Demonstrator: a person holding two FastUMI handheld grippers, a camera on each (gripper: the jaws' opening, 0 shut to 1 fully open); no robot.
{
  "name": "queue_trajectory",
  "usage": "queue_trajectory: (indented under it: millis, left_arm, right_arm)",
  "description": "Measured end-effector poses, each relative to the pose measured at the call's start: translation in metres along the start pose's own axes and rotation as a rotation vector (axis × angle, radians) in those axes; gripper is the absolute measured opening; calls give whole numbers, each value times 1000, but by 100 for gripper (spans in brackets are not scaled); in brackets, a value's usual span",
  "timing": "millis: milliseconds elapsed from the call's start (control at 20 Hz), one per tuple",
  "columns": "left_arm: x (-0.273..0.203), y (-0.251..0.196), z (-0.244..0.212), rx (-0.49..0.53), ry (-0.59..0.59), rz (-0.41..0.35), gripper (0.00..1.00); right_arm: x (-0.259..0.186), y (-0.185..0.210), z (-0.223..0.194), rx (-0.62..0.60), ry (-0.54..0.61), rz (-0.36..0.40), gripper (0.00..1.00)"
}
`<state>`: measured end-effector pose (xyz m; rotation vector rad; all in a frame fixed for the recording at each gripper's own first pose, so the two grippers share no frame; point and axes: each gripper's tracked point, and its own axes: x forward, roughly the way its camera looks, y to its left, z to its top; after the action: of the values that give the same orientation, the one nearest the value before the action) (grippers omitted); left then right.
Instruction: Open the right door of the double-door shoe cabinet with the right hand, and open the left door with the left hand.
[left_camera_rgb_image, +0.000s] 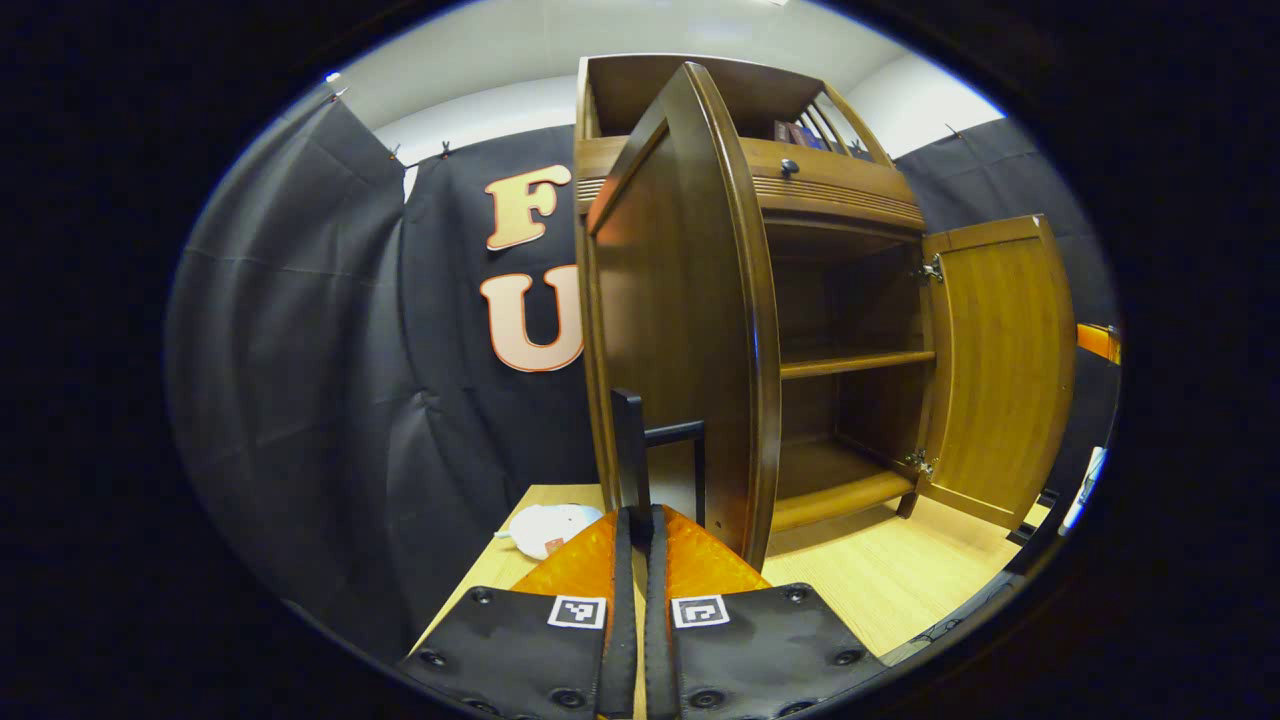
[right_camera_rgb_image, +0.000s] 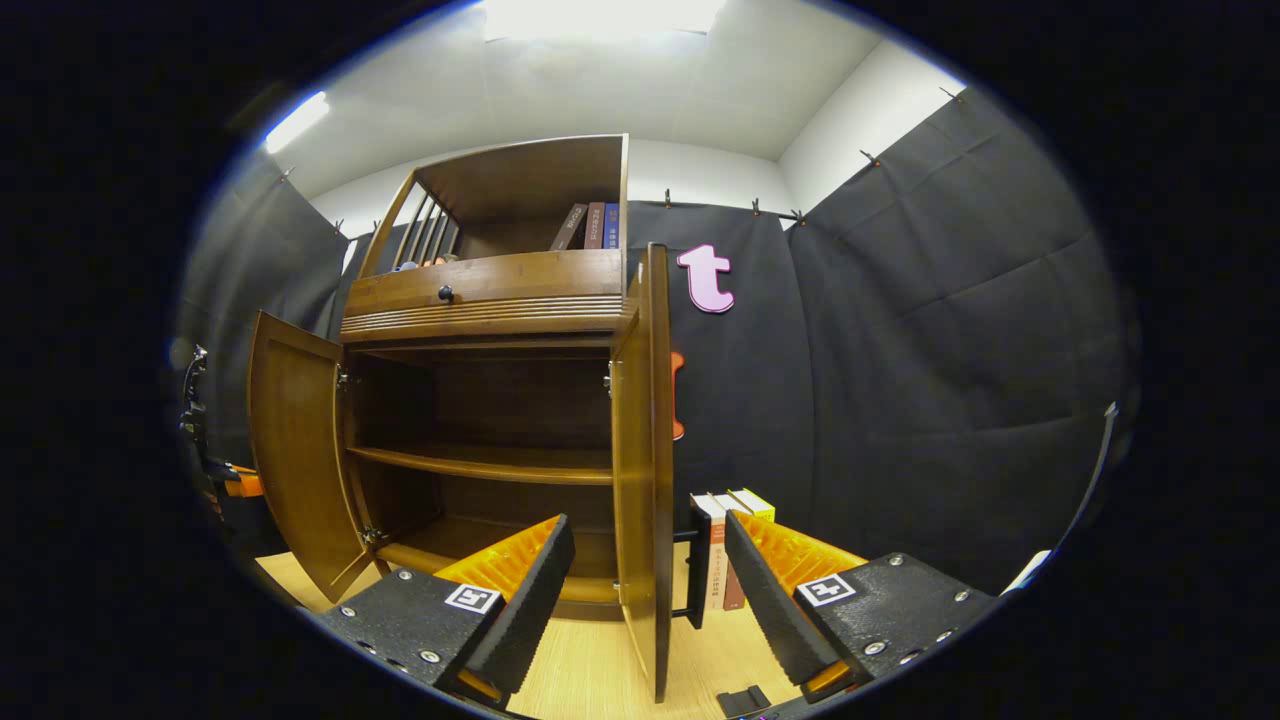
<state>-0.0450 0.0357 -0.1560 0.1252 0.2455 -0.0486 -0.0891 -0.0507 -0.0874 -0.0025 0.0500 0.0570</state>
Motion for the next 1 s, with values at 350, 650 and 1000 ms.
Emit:
queue_trajectory:
  millis: [350,650,1000]
  left_arm:
    - [-1,11,-1,5,-1,-43,10]
    - [-1,35,-3,-8,0,-23,10]
    - [2,61,-4,-50,3,-23,7]
  right_arm:
    - [3,22,-4,12,3,21,92]
    - [4,37,-6,19,0,28,92]
    - [9,58,-7,8,1,60,92]
